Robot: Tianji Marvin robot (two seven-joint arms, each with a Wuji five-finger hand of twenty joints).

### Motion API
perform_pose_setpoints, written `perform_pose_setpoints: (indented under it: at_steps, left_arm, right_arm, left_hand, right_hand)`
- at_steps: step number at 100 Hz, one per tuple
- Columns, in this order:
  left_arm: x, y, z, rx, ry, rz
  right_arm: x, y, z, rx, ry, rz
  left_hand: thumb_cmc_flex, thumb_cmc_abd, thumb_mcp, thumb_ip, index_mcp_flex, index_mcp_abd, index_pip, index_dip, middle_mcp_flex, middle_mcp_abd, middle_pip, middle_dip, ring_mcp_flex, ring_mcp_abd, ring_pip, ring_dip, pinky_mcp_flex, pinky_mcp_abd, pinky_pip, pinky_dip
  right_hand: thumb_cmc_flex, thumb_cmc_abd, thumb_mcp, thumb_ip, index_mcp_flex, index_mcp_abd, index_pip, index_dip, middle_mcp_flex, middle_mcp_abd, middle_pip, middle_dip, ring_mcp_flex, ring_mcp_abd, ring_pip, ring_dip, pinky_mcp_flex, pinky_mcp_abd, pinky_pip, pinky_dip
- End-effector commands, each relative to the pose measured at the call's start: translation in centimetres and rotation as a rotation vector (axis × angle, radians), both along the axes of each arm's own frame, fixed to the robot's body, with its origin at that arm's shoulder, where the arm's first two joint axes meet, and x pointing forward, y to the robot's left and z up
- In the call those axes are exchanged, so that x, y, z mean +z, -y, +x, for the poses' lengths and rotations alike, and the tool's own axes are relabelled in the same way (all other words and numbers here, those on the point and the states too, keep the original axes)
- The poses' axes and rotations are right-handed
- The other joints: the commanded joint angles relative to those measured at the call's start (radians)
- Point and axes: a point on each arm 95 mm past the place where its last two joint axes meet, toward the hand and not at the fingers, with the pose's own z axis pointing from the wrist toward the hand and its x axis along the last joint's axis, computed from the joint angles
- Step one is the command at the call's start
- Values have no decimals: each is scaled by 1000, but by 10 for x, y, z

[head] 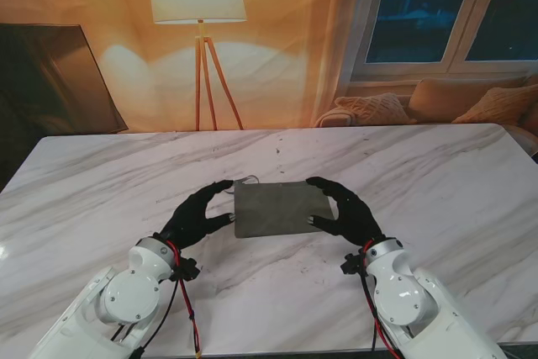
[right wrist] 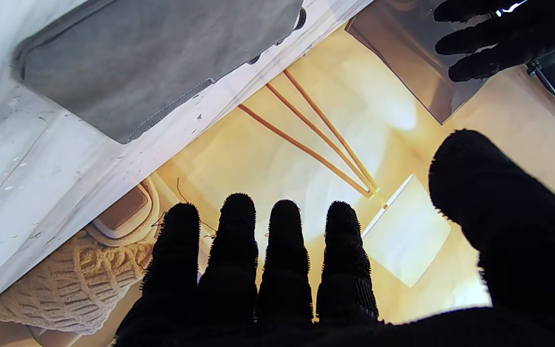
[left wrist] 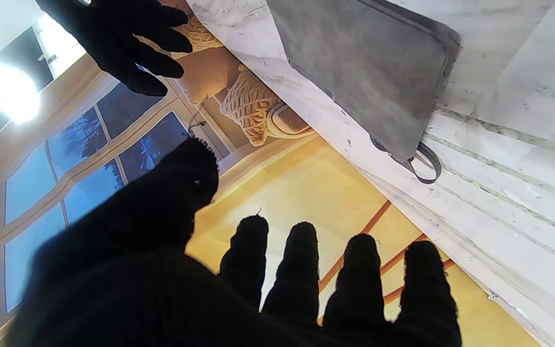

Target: Collect documents into a storage pouch

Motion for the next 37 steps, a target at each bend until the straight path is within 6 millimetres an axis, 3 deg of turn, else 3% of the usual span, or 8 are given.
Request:
perform_pose_setpoints:
  at_steps: [1, 37]
  left_arm:
    - [0, 2, -2, -13, -2, -1]
    - [0, 6, -2, -24, -7, 3]
  right_arm:
    - [-2, -2, 0, 2, -9, -1]
    - [-2, -1, -1, -11, -17, 13]
  left_hand:
    - [-22, -16, 32, 14, 5, -13, 5, -3, 5, -21, 1, -18, 16, -29, 9, -9, 3, -20, -11, -14]
    - [-23, -19, 39, 11, 18, -15, 17, 5, 10, -19, 4, -16, 21, -26, 13, -10, 1, -14, -8, -14]
  right_hand:
    - [-26, 34, -8, 38, -51, 5, 10, 11, -46, -5, 3, -10, -22, -35, 4, -18, -16, -56, -17, -10]
    - [-27, 39, -12, 39, -50, 13, 20, 12, -50, -5, 12, -14, -23, -31, 10, -19, -17, -46, 2, -3]
